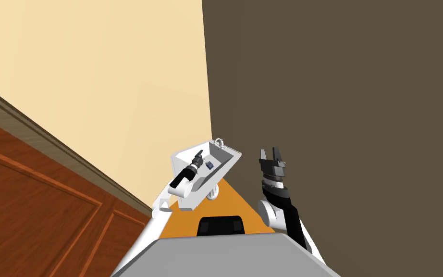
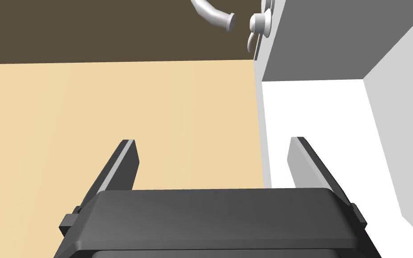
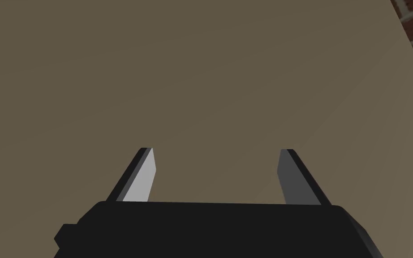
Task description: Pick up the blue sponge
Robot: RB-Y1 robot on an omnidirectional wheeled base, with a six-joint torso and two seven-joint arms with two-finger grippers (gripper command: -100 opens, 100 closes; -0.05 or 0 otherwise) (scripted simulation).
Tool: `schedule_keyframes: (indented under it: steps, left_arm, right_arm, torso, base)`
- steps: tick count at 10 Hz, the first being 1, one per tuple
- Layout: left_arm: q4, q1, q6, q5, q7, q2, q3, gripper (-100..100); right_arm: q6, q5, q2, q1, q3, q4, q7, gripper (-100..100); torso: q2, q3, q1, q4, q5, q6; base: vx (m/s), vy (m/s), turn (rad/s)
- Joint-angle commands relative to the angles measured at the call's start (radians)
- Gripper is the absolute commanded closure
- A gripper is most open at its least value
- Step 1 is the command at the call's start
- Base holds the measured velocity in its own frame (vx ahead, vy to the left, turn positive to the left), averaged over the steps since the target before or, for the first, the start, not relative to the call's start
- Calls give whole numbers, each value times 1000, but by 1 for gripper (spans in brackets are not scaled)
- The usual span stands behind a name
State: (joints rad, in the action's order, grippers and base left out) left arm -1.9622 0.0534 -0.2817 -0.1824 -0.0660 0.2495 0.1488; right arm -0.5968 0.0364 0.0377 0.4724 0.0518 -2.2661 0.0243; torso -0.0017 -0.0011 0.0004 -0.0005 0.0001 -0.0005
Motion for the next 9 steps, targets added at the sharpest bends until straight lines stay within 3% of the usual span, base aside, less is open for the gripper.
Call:
schedule_keyframes:
  steps: [1,3,4,6,9]
  left_arm:
    - [47,-39,-50,-27,8,14,14,-100]
    - [47,-39,-93,-27,8,14,14,-100]
    - [82,-74,-129,-49,15,24,25,-100]
    - [82,-74,-163,-49,15,24,25,-100]
    - [151,-144,-260,-95,28,43,49,-100]
  right_arm:
    - [0,0,0,0,0,0,0,0]
    - [0,0,0,0,0,0,0,0]
    - [0,0,0,0,0,0,0,0]
    - [0,0,0,0,0,0,0,0]
    - [0,0,0,0,0,0,0,0]
  torso:
    - [0,0,0,0,0,0]
    - [0,0,0,0,0,0]
    - [1,0,0,0,0,0]
    - [1,0,0,0,0,0]
    - [0,0,0,0,0,0]
  base:
    - [29,12,-64]
    - [15,8,-25]
    - [15,5,-61]
    - [13,7,-28]
    - [22,10,-63]
